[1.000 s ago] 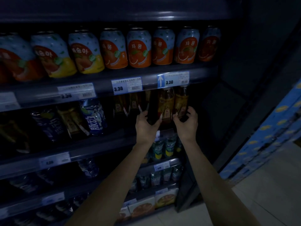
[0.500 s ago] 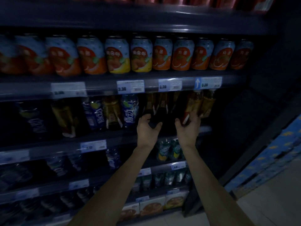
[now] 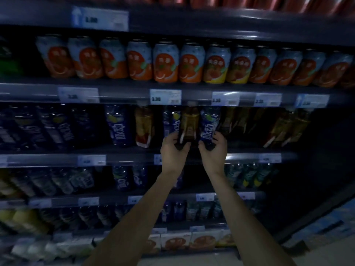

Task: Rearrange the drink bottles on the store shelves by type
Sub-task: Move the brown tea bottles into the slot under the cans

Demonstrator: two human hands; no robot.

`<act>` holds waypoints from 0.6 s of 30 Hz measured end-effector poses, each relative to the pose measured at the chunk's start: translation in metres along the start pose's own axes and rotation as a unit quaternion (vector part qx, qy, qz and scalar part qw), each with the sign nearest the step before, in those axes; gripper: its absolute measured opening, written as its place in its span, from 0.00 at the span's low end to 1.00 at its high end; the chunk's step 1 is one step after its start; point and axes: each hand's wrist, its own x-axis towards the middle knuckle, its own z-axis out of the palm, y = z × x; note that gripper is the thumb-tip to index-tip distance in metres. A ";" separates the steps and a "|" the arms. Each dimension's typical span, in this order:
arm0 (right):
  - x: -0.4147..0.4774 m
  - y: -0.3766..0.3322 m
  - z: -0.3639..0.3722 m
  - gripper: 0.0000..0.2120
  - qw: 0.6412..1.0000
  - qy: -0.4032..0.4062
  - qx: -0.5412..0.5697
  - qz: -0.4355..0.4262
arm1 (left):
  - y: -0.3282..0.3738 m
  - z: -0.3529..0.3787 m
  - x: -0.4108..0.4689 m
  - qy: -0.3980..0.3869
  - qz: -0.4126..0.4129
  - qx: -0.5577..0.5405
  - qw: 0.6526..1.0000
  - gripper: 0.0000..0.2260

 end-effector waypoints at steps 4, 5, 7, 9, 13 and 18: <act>-0.018 -0.018 0.037 0.26 0.999 -0.026 0.002 -0.019 | -0.018 -0.044 0.006 0.021 -0.019 0.012 1.000 0.24; -0.023 -0.021 0.046 0.24 0.999 -0.032 0.006 -0.023 | -0.022 -0.055 0.008 0.028 -0.020 0.019 0.999 0.24; -0.030 -0.028 0.062 0.25 0.999 -0.042 0.009 -0.025 | -0.030 -0.074 0.011 0.045 -0.021 0.029 0.998 0.24; -0.037 -0.032 0.074 0.27 0.998 -0.052 0.013 -0.020 | -0.035 -0.088 0.014 0.061 -0.024 0.027 0.997 0.24; -0.042 -0.035 0.091 0.26 0.998 -0.056 0.005 -0.017 | -0.043 -0.104 0.019 0.074 -0.024 0.021 0.997 0.22; -0.038 -0.037 0.094 0.25 0.999 -0.028 -0.005 -0.021 | -0.050 -0.108 0.025 0.077 -0.030 0.028 0.996 0.24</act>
